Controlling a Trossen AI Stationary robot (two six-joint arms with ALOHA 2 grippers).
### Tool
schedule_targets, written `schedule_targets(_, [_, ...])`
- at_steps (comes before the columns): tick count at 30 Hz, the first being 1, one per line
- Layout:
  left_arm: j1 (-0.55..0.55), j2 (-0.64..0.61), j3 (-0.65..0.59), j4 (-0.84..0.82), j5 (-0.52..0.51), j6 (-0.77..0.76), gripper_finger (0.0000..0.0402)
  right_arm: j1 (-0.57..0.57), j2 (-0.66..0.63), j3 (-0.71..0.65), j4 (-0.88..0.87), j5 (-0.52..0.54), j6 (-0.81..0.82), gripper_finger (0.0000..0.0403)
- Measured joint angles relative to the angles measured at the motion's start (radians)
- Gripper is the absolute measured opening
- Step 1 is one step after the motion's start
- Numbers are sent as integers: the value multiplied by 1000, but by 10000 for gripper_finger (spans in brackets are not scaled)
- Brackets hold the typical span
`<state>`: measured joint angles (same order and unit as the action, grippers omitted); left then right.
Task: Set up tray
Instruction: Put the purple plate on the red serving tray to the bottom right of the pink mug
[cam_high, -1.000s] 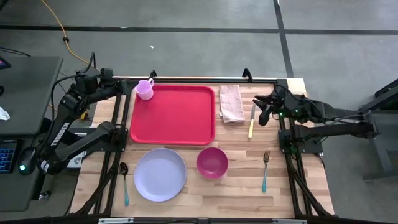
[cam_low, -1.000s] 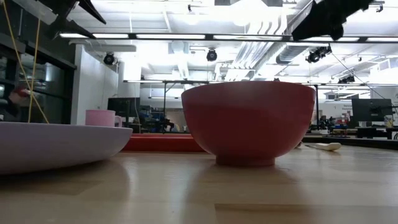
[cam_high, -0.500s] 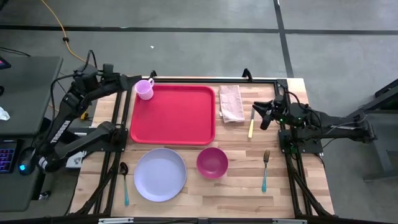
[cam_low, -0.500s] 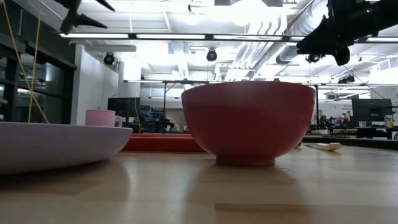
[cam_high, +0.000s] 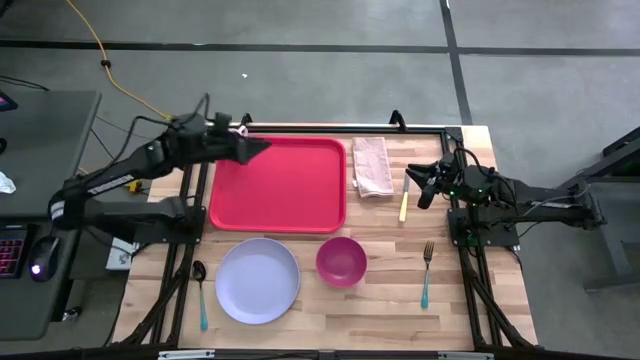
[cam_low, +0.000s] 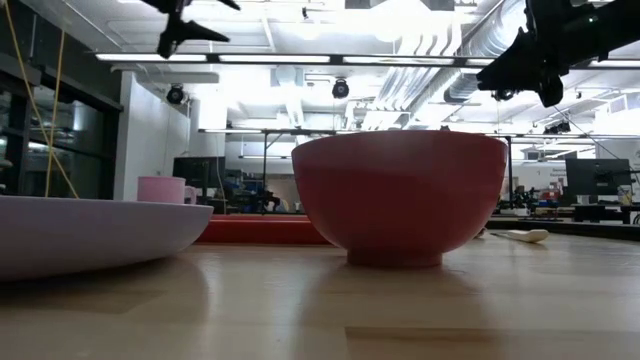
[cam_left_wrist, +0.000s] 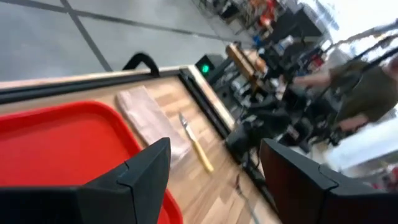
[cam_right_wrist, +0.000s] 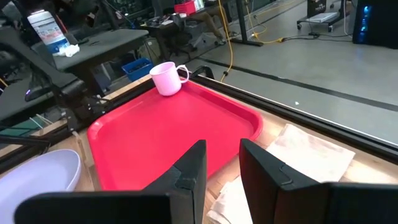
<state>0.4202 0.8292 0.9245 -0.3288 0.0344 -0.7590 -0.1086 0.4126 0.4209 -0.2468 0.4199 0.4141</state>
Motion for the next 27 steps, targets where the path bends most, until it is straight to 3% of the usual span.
schedule_targets(12, [-302, 46, 0, -106, -229, 5, 278, 0, -11, -116, 161, -34, 13, 73])
schedule_targets(19, [-450, 61, 0, -239, -262, -87, 278, 0, -21, -155, 195, -37, 23, 73])
schedule_targets(27, [-587, 134, 0, -350, -230, -219, 278, 0, -29, -263, 392, -58, 42, 73])
